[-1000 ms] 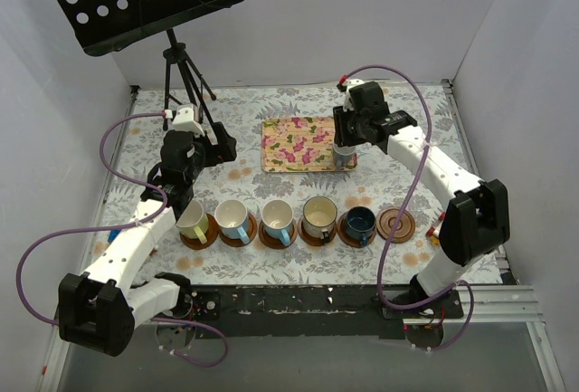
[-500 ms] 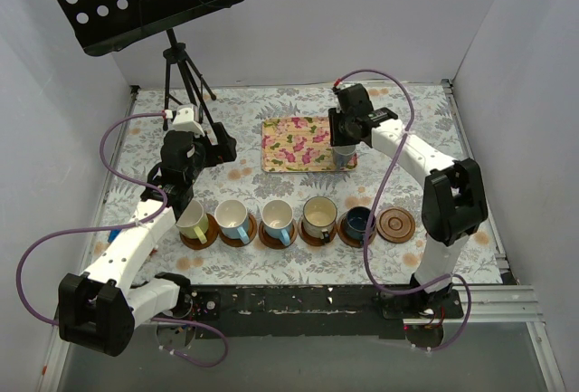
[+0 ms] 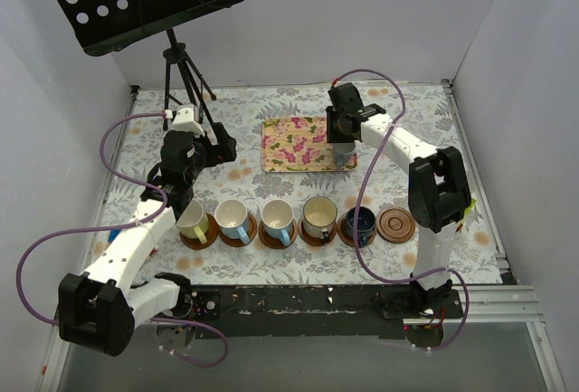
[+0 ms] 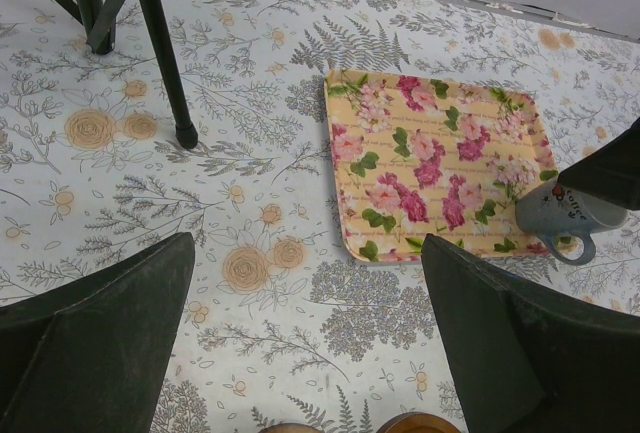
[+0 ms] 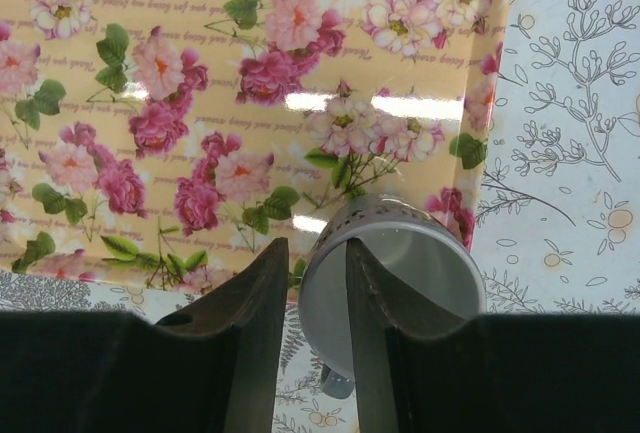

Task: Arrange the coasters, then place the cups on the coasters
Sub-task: Pick up the cup from the tray.

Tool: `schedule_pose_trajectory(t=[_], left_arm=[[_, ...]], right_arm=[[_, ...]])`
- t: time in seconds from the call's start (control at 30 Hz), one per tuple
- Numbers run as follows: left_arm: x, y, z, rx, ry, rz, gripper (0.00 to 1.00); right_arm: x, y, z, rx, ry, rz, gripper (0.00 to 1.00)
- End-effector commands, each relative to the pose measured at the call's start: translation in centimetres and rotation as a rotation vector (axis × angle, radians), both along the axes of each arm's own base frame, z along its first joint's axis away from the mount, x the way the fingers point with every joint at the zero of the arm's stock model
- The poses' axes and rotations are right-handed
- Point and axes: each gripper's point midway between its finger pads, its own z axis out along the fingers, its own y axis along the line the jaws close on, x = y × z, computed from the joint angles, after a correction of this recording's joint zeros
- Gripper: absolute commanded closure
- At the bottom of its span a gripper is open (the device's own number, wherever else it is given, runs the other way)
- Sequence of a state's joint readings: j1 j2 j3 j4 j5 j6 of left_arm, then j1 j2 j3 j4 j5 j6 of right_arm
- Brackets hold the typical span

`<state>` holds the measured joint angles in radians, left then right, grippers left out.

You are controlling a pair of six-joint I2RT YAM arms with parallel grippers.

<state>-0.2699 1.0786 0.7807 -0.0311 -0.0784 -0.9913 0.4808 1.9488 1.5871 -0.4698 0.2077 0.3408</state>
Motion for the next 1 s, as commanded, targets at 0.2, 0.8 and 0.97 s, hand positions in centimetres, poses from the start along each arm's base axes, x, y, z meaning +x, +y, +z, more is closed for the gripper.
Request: schedule_pose_trajectory(t=[0.2, 0.8, 0.97], left_arm=[[0.4, 0.3, 1.6, 0.005, -0.031, 0.01, 0.02], [0.6, 0.1, 1.1, 0.007, -0.016, 0.001, 0.02], [0.6, 0.1, 1.1, 0.007, -0.015, 0.004, 0.02]], right_arm=[[0.3, 1.8, 0.6, 0.028, -0.017, 0.028, 0.74], [-1.7, 1.0, 0.5, -0.053, -0.021, 0.17, 0.99], [-1.8, 1.4, 1.4, -0.047, -0.041, 0.221, 0.99]])
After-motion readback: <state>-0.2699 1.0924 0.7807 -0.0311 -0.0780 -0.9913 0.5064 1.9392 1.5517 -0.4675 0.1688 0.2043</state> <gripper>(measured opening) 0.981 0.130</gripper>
